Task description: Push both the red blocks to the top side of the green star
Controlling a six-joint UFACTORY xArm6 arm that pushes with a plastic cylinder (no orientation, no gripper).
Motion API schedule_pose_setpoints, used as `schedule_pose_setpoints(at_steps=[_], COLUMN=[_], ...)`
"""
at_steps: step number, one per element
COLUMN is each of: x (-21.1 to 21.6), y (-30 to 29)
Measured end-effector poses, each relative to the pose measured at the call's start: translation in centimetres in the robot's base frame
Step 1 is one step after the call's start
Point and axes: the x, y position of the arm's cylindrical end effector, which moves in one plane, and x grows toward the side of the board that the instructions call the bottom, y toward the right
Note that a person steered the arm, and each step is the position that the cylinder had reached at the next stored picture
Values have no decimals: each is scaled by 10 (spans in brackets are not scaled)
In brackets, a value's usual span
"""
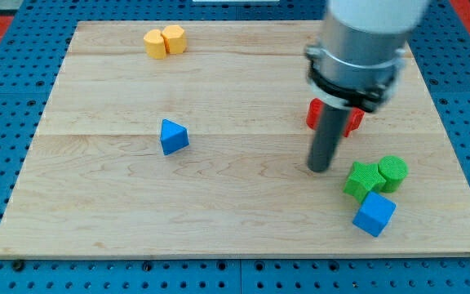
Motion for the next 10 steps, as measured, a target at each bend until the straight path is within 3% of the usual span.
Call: schedule_pose_setpoints(at_steps=[1,2,3,4,5,6,7,9,10], x=[-58,-103,-133,-112,-101,-157,-129,-62,-99], y=[-9,-72,-30,18,24,21,79,71,77])
